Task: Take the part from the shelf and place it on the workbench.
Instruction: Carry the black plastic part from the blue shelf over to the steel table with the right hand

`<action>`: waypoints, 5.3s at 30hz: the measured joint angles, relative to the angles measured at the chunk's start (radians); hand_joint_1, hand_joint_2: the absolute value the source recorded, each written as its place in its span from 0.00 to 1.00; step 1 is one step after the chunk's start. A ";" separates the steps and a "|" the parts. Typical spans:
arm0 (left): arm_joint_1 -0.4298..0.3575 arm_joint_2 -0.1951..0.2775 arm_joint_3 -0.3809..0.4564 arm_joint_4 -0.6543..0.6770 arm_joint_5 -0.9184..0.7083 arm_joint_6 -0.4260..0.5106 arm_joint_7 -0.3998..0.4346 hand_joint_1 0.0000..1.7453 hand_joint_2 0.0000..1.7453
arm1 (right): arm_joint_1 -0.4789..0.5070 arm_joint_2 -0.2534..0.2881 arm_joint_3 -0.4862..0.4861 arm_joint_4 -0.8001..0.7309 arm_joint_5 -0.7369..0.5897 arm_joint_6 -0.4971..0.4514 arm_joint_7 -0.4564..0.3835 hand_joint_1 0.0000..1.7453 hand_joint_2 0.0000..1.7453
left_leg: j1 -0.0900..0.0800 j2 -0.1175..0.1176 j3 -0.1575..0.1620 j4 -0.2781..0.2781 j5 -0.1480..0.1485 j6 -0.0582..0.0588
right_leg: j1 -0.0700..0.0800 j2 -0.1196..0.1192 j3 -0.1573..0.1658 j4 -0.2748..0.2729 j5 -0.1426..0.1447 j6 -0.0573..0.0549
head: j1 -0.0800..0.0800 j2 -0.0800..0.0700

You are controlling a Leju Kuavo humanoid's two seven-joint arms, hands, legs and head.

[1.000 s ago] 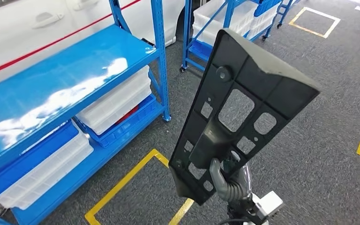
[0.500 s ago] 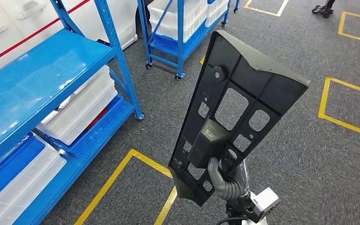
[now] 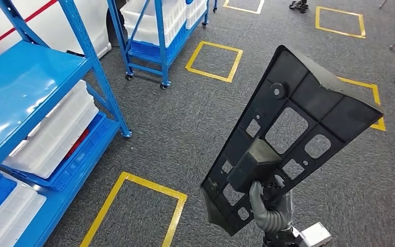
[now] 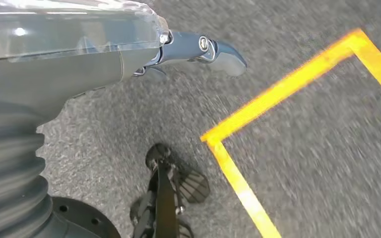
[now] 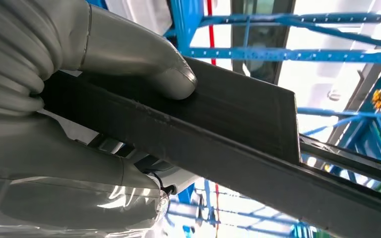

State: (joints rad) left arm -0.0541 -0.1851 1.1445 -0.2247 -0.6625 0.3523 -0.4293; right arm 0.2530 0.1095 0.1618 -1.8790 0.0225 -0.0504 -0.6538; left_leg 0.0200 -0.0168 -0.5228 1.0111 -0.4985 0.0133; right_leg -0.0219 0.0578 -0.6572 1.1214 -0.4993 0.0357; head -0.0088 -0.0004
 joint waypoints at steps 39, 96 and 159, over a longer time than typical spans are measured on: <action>0.012 0.042 -0.074 0.000 -0.093 -0.086 0.002 0.00 1.00 | 0.158 0.026 -0.142 -0.136 0.012 -0.017 -0.026 1.00 1.00 | -0.015 0.088 0.009 -0.009 -0.005 0.011 | 0.010 -0.077 -0.002 0.061 -0.017 -0.003 | 0.000 0.000; -0.001 0.004 -0.031 0.003 -0.026 -0.003 0.007 0.00 1.00 | 0.047 -0.087 0.012 -0.018 -0.014 -0.093 -0.038 1.00 1.00 | -0.006 0.033 -0.012 -0.009 0.014 0.015 | 0.011 -0.045 -0.040 0.124 -0.078 0.003 | 0.000 0.000; 0.016 0.034 -0.086 0.003 -0.142 -0.145 -0.026 0.00 1.00 | 0.095 -0.058 -0.057 -0.161 0.184 -0.301 0.104 1.00 1.00 | -0.006 0.014 0.029 -0.035 0.001 0.014 | -0.001 -0.049 0.002 0.141 -0.148 0.013 | 0.000 0.000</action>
State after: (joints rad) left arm -0.0385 -0.1514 1.0590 -0.2216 -0.8050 0.2078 -0.4552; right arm 0.3482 0.0515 0.1046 -2.0404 0.2066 -0.3513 -0.5500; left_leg 0.0143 -0.0026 -0.4941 0.9762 -0.4975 0.0272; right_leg -0.0227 0.0089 -0.6549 1.2627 -0.6477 0.0482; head -0.0087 -0.0004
